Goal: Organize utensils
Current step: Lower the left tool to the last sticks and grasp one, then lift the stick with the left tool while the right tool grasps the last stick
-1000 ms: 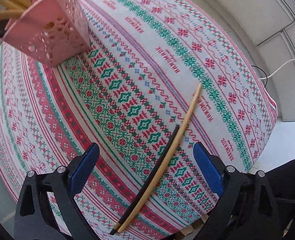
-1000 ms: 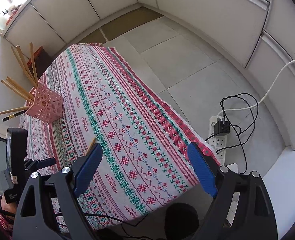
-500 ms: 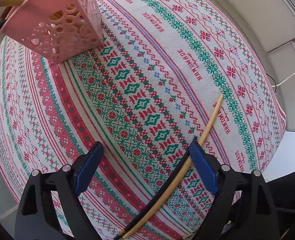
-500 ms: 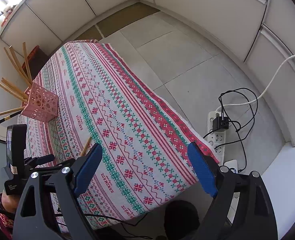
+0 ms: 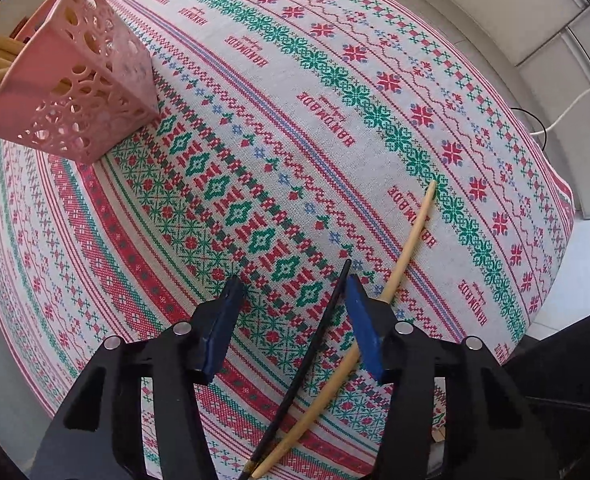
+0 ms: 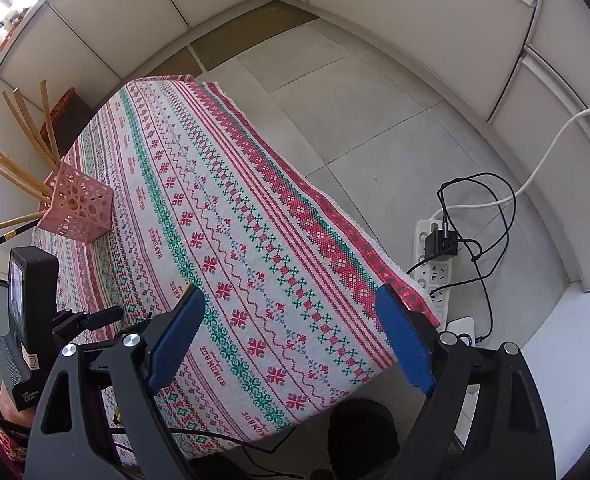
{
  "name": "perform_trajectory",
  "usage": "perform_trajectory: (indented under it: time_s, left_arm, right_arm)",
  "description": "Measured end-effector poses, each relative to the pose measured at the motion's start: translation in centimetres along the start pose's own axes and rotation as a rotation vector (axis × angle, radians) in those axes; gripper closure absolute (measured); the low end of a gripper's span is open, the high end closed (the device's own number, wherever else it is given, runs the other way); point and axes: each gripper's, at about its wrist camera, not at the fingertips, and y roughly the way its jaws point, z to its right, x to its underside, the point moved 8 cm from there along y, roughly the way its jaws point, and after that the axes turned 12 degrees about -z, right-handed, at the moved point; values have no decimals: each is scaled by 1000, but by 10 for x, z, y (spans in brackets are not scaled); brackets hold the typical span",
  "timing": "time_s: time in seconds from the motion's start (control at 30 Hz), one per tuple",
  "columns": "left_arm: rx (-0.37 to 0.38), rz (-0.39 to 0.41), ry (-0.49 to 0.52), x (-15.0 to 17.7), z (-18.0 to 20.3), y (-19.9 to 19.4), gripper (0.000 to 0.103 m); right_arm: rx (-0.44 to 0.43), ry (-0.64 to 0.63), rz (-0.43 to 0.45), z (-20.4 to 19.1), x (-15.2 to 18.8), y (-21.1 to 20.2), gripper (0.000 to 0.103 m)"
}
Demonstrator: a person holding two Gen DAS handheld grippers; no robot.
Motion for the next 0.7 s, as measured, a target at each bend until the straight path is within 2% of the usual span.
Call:
perform_trajectory:
  time_s: [0.1,0.27,0.3,0.4,0.47,0.7]
  left_arm:
    - [-3,17,3,4,2,-1,59]
    - [-19,57,24,19,4,-5,94]
    - [-21,64,19,27,7,-8,96]
    - [13,92,-1,31,3,-13,99]
    - [8,111,-16,37,-7,-16,100]
    - [14,257,-60,67,-28,-64,100]
  right_arm:
    - [19,-16,-1,-4,1,2,18]
    - [33,-36,-23,-16,3,11,18]
    - [32,-37,-34,-20,3,15,18]
    - [17,-40,-78,-33,5,28,18]
    - [4,-42,-106,-43,7,37,18]
    - [-51,-30,-193,-81,13,65,19]
